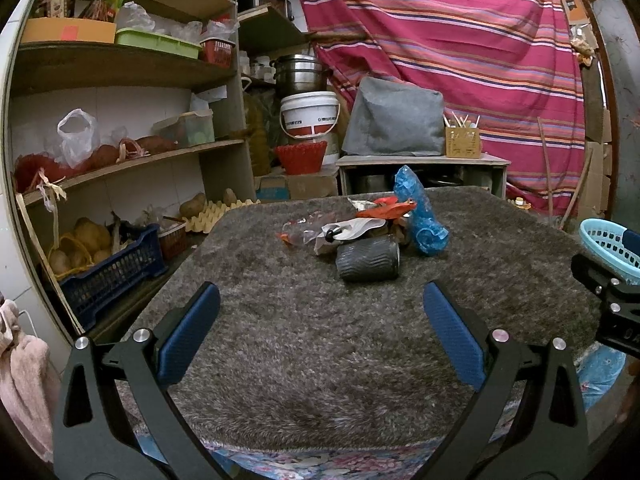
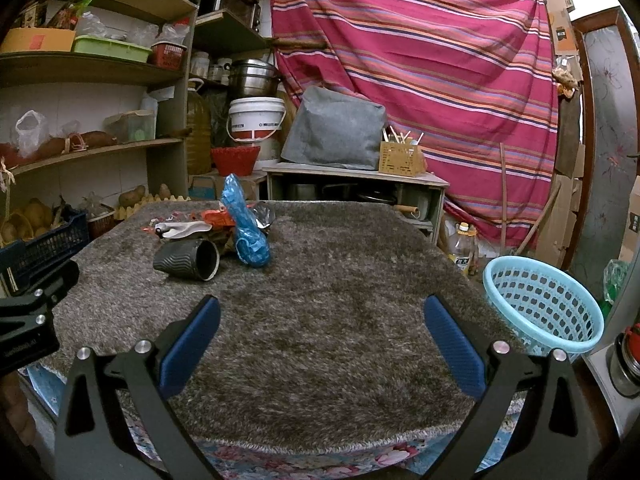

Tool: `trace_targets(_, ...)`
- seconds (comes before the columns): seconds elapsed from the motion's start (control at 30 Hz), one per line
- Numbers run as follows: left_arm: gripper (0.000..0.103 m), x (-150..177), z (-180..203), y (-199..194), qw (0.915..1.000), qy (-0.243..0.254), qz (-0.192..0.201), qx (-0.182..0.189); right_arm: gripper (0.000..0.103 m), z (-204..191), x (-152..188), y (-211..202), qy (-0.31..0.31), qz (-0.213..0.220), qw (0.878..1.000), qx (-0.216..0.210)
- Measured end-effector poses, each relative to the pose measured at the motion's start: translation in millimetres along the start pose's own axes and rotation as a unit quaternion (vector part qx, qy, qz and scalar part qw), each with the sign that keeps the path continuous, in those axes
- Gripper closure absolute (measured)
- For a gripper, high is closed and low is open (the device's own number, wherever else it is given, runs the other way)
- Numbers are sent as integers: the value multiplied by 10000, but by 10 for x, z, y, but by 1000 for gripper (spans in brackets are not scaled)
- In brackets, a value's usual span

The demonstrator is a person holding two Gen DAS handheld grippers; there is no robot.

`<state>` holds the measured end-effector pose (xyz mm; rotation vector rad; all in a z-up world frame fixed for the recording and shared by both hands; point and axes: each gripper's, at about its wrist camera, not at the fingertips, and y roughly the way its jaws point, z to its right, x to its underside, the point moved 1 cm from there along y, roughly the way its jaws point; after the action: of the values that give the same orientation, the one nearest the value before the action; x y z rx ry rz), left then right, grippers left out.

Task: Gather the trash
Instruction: 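Grasp the white paper tissue with the left tool while the right tool grasps the blue plastic bag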

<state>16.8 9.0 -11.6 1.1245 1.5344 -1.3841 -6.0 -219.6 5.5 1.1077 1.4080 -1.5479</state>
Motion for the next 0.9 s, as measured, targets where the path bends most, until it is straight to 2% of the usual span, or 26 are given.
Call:
trace_targets(0.2, 5, 10, -8, 131, 9999, 38, -116, -40, 4, 74, -19, 67, 56, -112, 9999, 18)
trace_targets(0.43, 5, -333, -4, 367, 9999, 83, -111, -2, 4, 227, -293, 277, 38, -134, 9996, 255)
trace_targets(0.7, 5, -756, 42, 862, 9998, 114, -115, 90, 4, 329, -682, 743, -98, -384, 9979, 506)
trace_targets(0.8, 5, -870, 5, 1146, 9996, 80, -269, 71, 4, 428, -879, 958, 135, -429, 9983, 366)
trace_targets(0.9, 5, -860, -41, 1420, 9987, 0, -497, 60, 4, 439, -1023, 1168, 112, -450, 9984, 332)
